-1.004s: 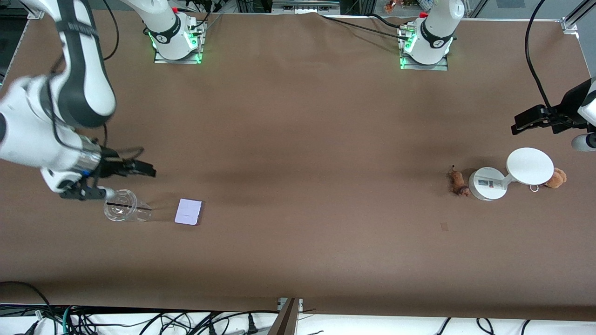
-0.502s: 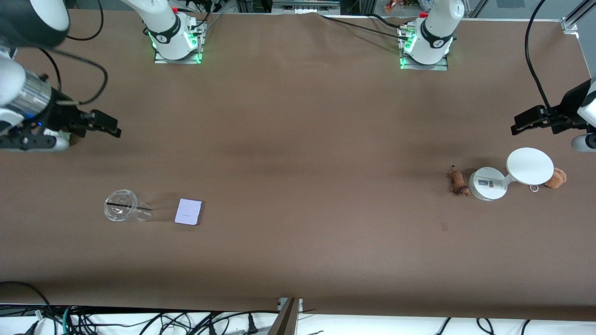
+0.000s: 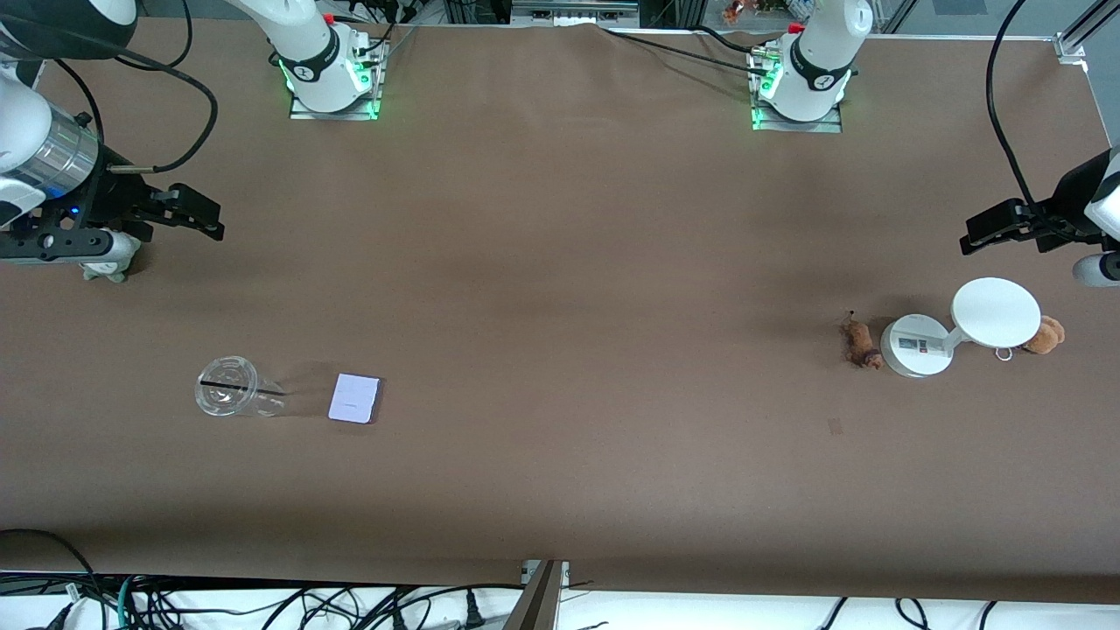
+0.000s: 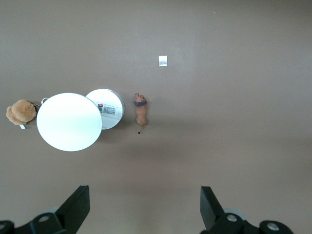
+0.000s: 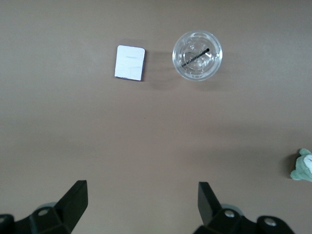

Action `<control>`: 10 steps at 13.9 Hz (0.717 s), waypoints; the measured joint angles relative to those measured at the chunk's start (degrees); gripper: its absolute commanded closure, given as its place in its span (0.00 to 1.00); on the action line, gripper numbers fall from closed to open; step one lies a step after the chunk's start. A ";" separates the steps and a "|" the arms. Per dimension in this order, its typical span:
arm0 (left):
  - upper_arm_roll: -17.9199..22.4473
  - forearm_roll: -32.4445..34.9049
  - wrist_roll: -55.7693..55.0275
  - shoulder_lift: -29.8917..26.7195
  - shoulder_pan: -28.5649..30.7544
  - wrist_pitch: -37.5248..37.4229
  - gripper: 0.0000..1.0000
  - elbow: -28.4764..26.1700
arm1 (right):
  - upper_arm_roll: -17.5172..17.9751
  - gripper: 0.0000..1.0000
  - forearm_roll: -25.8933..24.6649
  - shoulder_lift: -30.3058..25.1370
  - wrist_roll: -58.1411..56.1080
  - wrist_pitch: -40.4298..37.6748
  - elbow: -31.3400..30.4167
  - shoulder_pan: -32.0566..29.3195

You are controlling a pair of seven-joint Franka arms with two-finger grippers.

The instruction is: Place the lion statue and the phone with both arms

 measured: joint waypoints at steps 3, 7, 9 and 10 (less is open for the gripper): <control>0.00 0.00 0.00 0.00 0.01 0.00 0.00 0.00 | -0.11 0.00 0.00 0.04 0.29 -0.11 0.18 0.03; 0.00 0.00 0.00 0.01 0.02 0.00 0.00 0.00 | -0.54 0.00 -0.09 0.17 0.37 -0.98 0.18 -0.11; 0.00 0.00 0.00 0.01 0.02 0.00 0.00 0.00 | -0.55 0.00 -0.37 0.19 0.38 -1.00 0.18 -0.16; 0.00 0.00 0.00 0.01 0.03 0.00 0.00 0.00 | -0.59 0.00 -0.43 0.20 0.38 -1.02 0.18 -0.30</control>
